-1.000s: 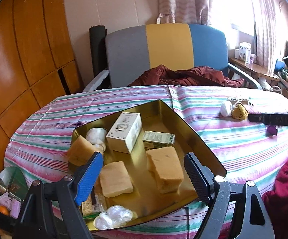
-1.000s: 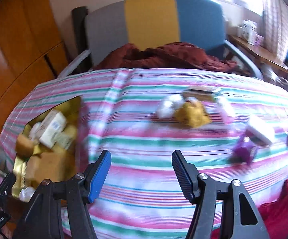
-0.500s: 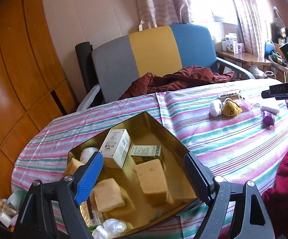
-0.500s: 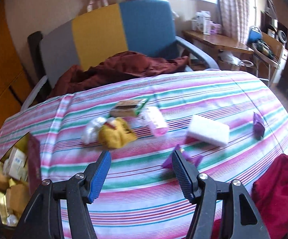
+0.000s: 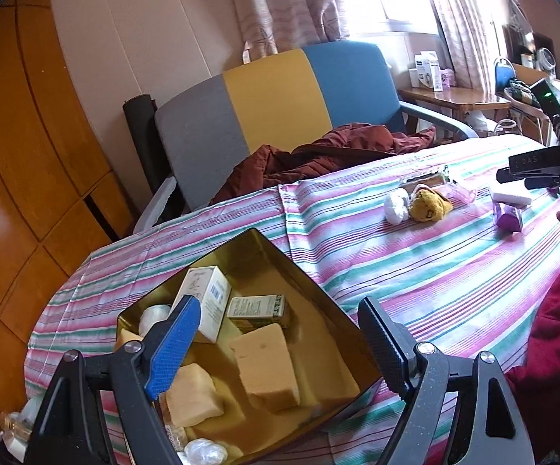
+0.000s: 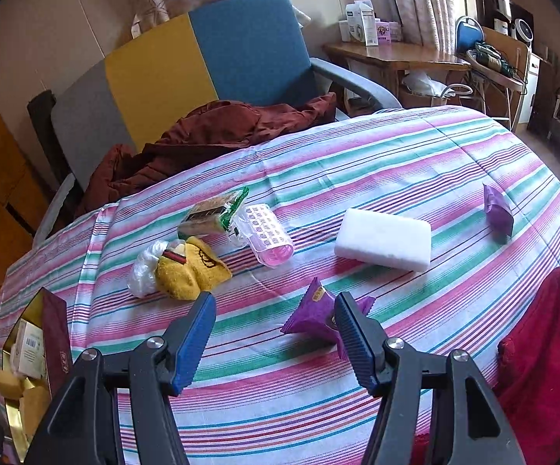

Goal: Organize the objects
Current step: 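Move both open tools back over the remaining items on the cloth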

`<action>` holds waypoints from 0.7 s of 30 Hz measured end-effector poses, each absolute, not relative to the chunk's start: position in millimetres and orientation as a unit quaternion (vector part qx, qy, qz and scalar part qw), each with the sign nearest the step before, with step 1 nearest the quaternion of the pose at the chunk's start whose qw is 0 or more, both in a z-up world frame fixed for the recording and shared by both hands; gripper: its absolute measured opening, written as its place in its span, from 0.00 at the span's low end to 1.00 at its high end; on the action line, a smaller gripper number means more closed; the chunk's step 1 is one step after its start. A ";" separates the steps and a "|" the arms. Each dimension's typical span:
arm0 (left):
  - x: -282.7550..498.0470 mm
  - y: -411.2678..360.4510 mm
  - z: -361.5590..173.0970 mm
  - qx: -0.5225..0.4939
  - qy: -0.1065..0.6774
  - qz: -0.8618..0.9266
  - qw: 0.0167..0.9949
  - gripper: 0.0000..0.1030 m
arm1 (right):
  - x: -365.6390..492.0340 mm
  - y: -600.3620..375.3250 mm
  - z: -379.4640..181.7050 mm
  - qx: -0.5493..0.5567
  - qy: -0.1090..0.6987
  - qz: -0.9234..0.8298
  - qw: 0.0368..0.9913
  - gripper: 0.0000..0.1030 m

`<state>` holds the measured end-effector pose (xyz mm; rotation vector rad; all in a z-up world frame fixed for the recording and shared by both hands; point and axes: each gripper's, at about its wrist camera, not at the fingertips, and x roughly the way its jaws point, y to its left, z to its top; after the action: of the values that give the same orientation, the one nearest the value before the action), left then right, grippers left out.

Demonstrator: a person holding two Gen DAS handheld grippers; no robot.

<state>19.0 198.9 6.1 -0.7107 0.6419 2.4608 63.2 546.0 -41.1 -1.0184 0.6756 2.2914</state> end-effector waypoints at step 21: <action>6.4 242.7 -11.4 -0.315 0.220 0.867 0.318 0.82 | 93.6 585.7 -48.5 -0.330 0.369 0.816 0.299 0.62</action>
<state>6.4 242.7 -11.4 -0.8289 0.5801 2.2803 93.6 585.7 -48.5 -0.8759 0.9794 2.1680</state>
